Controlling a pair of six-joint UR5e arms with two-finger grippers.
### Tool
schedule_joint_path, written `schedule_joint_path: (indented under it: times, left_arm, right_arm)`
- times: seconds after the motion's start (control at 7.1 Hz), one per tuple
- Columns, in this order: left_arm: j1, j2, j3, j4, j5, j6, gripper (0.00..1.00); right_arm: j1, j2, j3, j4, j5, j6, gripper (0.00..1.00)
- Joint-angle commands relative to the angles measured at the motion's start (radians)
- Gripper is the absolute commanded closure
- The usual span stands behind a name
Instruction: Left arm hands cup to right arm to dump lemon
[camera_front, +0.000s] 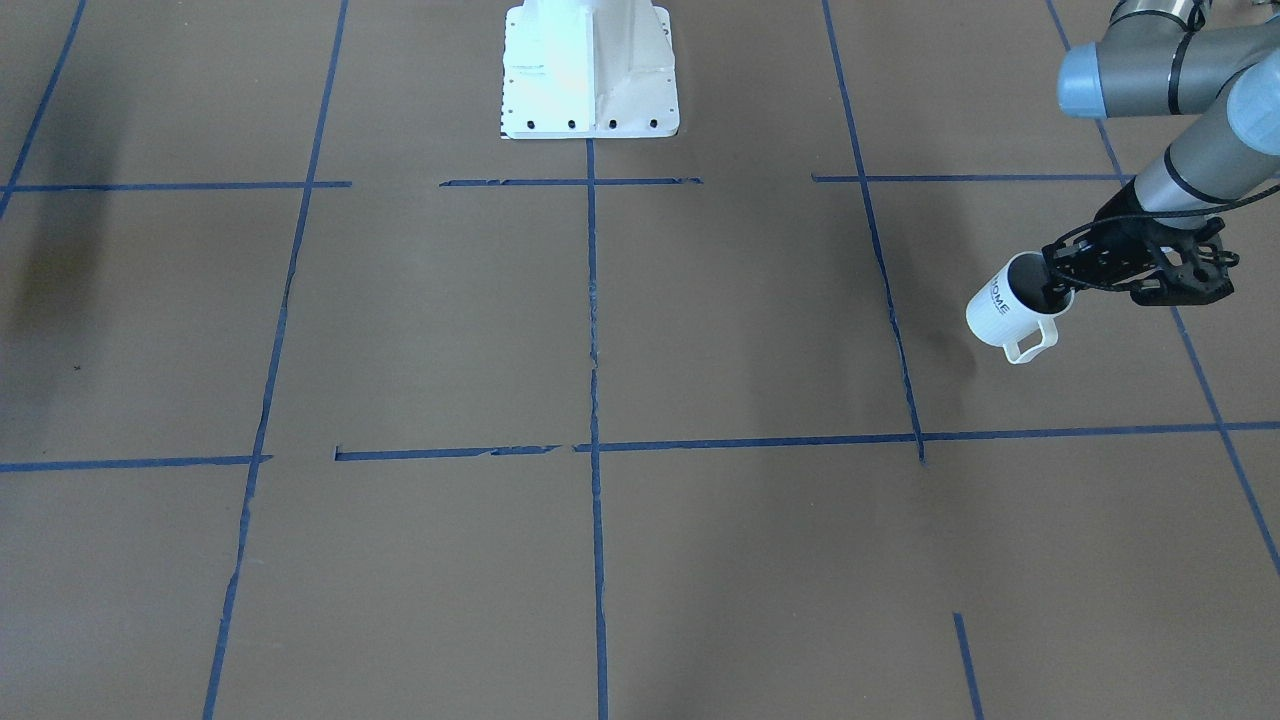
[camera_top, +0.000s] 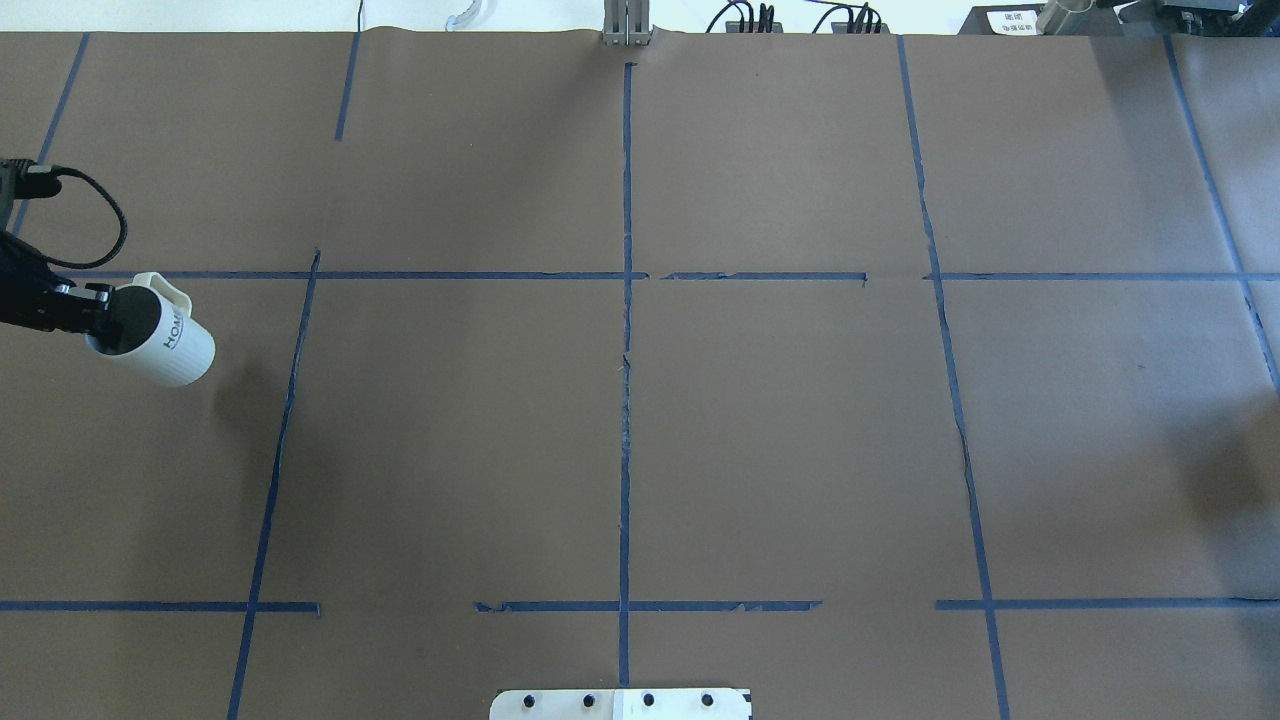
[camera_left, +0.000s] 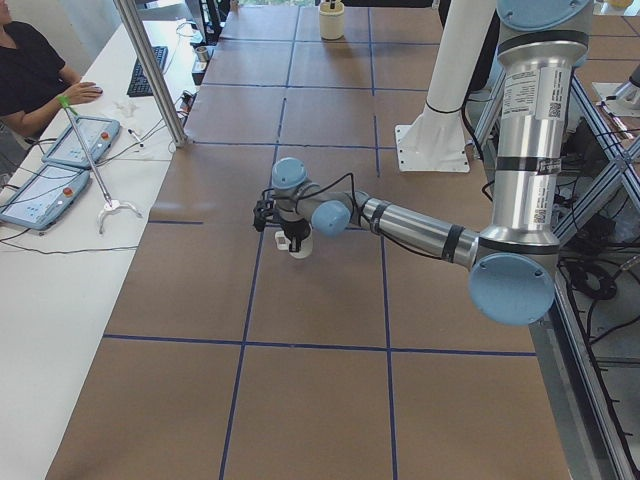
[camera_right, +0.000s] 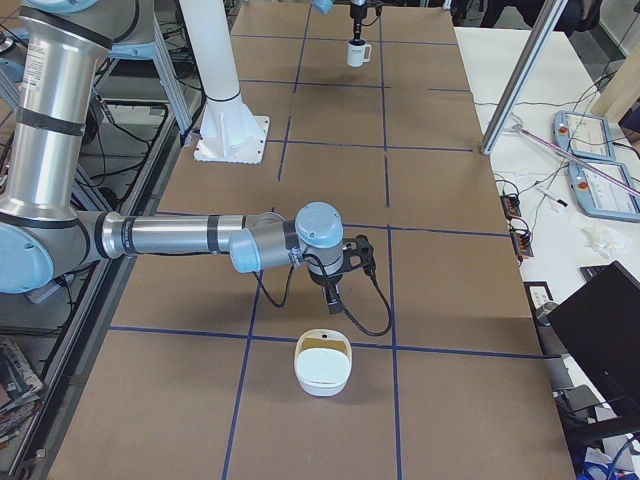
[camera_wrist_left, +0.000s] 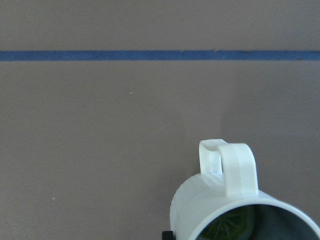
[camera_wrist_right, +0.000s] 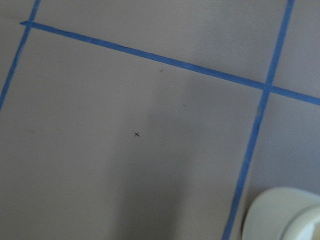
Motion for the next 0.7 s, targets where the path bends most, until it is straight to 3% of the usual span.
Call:
schedule_joint_path:
  times: [0.0, 0.28, 0.42, 0.56]
  left_arm:
    - [0.06, -0.321, -0.063, 0.323, 0.01, -0.176, 1.0]
    - [0.172, -0.46, -0.043, 0.332, 0.012, -0.428, 1.0]
    - [0.206, -0.525, -0.02, 0.334, 0.012, -0.538, 1.0]
    - [0.231, -0.62, 0.053, 0.335, 0.023, -0.62, 1.0]
  right_arm:
    - [-0.144, 0.06, -0.004, 0.306, -0.016, 0.348, 0.0]
    - [-0.346, 0.187, 0.002, 0.454, -0.224, 0.651, 0.0]
    - [-0.437, 0.229, 0.005, 0.508, -0.357, 0.701, 0.0]
    - [-0.533, 0.249, 0.046, 0.531, -0.545, 0.729, 0.0]
